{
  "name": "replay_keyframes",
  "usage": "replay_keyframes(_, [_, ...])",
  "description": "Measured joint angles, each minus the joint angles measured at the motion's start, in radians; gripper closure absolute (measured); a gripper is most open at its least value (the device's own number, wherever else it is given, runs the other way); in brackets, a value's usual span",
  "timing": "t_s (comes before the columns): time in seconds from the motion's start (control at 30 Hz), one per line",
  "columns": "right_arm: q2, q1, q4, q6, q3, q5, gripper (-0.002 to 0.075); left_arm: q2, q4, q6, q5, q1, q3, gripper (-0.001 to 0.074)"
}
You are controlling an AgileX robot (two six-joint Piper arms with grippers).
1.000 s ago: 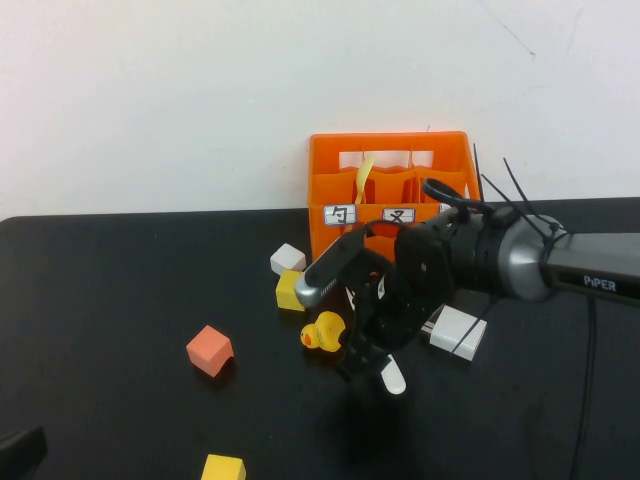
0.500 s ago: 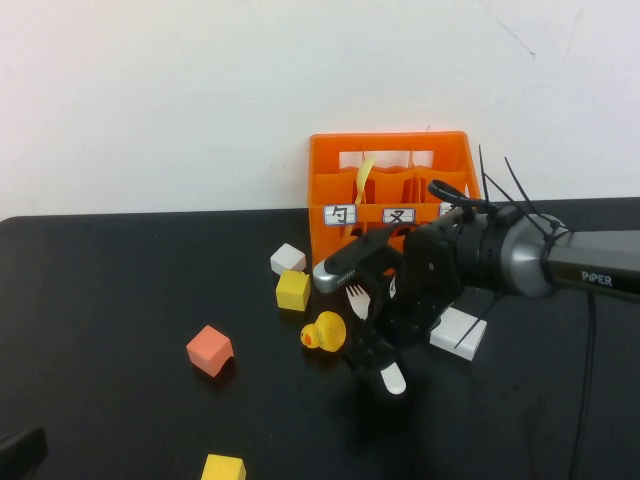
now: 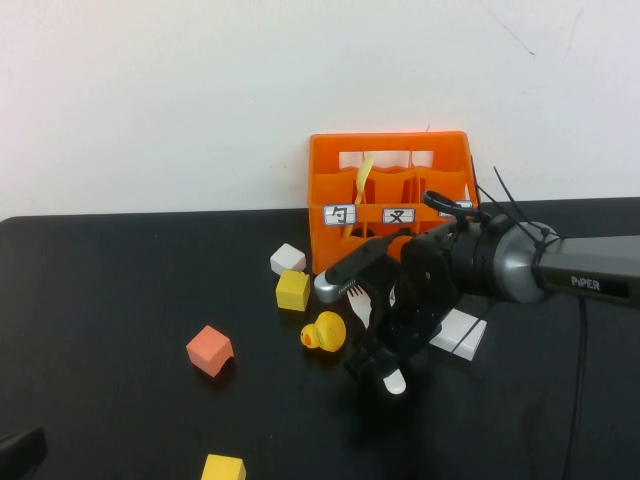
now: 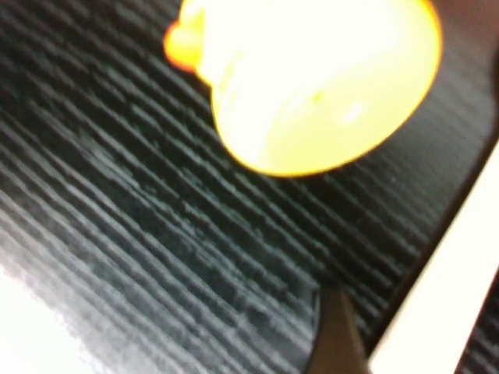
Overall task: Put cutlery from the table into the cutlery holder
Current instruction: Pick up the fork
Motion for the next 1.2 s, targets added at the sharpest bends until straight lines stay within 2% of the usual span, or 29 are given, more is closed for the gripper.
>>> replay_keyframes(0.17, [0.006, 0.002, 0.000, 0.000, -0.004, 0.008, 0.0299, 0.000, 0.000, 0.000, 0.000, 0.000, 0.000, 0.0736])
replay_keyframes(0.27, [0.010, 0.002, 0.000, 0.000, -0.011, 0.021, 0.0337, 0.000, 0.000, 0.000, 0.000, 0.000, 0.000, 0.0736])
replay_keyframes(0.37, [0.012, 0.002, -0.003, 0.000, -0.013, 0.036, 0.0417, 0.000, 0.000, -0.001, 0.000, 0.000, 0.000, 0.0736])
replay_keyframes(0.47, [0.012, 0.002, -0.003, 0.000, -0.014, 0.043, 0.0536, 0.000, 0.000, -0.001, 0.000, 0.000, 0.000, 0.0736])
replay_keyframes(1.2, [-0.059, 0.002, -0.002, 0.018, -0.004, 0.039, 0.0545, 0.000, -0.002, -0.001, 0.000, 0.000, 0.000, 0.0736])
